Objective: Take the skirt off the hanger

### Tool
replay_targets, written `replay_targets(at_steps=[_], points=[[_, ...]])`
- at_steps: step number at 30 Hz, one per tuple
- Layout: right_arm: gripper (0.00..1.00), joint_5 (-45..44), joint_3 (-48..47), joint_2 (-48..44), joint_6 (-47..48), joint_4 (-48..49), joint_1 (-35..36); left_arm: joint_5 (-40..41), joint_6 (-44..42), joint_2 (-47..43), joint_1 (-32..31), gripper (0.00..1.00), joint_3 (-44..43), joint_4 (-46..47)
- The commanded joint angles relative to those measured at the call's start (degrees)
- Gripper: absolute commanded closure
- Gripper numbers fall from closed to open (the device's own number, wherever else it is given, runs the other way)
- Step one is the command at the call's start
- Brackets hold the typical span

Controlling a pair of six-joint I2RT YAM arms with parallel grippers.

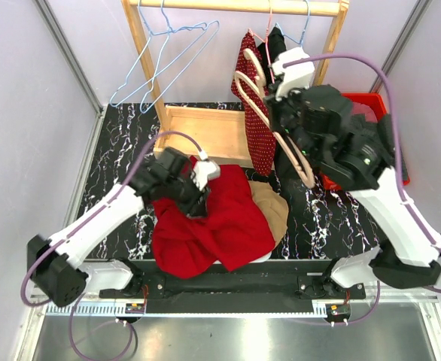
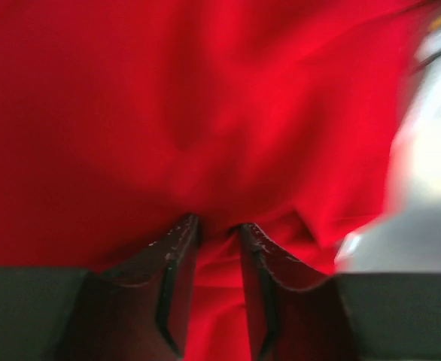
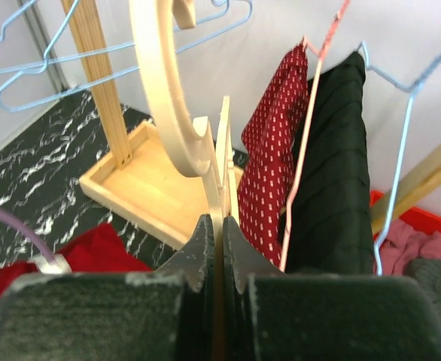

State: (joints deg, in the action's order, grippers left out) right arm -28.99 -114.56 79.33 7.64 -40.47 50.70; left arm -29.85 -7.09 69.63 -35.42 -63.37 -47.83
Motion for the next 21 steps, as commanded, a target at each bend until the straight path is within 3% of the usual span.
replay_targets(at_steps=[1, 3, 7, 12, 21], points=[[1.00, -1.34, -8.20, 6.07, 1.68, 7.42, -1.12, 20.16, -8.72, 6.12, -2.20, 0.47, 4.30, -4.98], [1.00, 0.07, -13.46, 8.90, 1.41, 7.42, -2.18, 24.29, -9.35, 11.65, -2.72, 0.24, 5.01, -7.17], [1.00, 3.76, -24.37, 18.90, 0.19, 5.94, -6.39, 28.43, -11.63, 15.89, -3.16, 0.01, 6.24, -5.00], [1.00, 7.89, -42.10, 30.78, -1.57, 4.43, -11.23, 31.34, -13.12, 14.67, -4.22, 0.01, 2.83, -5.25], [1.00, 16.16, -44.52, 40.28, -5.44, 12.59, -15.98, 31.42, -12.24, -5.01, -4.66, 0.01, -7.64, -8.33]])
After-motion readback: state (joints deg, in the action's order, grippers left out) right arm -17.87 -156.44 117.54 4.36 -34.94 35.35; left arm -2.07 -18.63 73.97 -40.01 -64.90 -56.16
